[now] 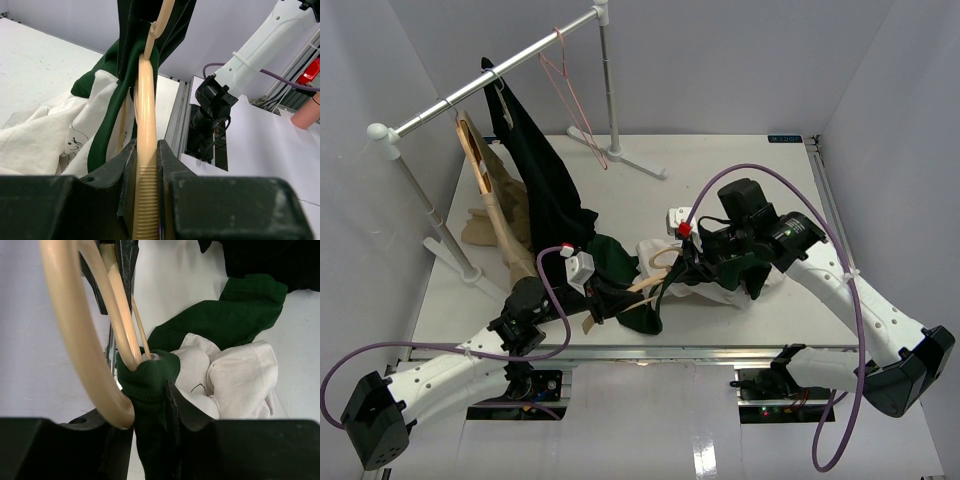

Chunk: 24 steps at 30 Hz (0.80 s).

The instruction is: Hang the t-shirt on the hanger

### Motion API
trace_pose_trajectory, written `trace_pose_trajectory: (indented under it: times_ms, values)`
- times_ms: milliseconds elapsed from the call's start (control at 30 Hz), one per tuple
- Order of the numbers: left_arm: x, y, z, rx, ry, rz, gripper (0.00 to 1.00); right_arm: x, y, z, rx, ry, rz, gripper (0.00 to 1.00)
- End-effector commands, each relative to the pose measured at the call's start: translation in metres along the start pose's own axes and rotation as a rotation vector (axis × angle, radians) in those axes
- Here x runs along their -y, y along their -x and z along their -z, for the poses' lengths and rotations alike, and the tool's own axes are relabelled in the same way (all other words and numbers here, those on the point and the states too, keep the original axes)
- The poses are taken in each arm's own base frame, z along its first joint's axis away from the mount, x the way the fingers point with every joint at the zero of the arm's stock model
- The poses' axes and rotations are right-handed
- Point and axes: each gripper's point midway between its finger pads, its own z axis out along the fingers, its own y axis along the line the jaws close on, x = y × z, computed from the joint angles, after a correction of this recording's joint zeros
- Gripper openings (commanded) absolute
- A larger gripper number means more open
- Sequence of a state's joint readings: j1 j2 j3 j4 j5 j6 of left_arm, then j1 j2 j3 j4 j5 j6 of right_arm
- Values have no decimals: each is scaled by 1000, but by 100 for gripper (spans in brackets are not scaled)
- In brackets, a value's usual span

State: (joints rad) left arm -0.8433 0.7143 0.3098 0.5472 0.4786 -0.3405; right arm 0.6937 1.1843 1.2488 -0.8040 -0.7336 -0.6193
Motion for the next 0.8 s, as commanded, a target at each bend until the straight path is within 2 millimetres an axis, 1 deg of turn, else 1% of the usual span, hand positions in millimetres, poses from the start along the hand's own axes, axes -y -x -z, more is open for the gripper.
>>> trace_pose_trajectory:
  times_ms: [0,100,133,167,233,300,333,367,467,567,633,667,700,767]
  values:
    - [16,58,-7,150,-44,-92,0,9,7,-3,14,-54,-27,8]
    - [12,62,-9,146,-20,-84,0,17,8,0,14,-111,-30,8]
    - [8,65,-10,143,5,-74,0,23,10,3,22,-156,-30,8]
    - [4,68,-12,137,37,-63,5,29,13,7,32,-206,-31,8]
    - [-8,74,-15,121,113,-42,25,39,21,18,65,-309,-37,8]
    - [-20,79,-15,109,186,-36,47,43,24,26,87,-370,-46,8]
    - [-25,84,-15,111,219,-36,54,44,26,30,95,-396,-50,8]
    - [-27,95,-15,126,243,-37,56,44,28,35,106,-423,-48,8]
    - [-39,107,-13,137,334,-20,59,50,30,51,121,-519,-66,8]
    - [-50,119,-11,127,426,15,63,60,29,67,128,-636,-91,8]
    - [-58,119,-10,97,489,54,63,64,29,76,140,-691,-104,8]
    - [-66,118,-9,90,536,69,63,65,30,80,147,-711,-110,8]
    - [-70,113,-9,62,563,91,63,67,31,84,153,-732,-111,8]
    - [-75,95,-10,3,587,144,63,68,35,90,166,-759,-109,8]
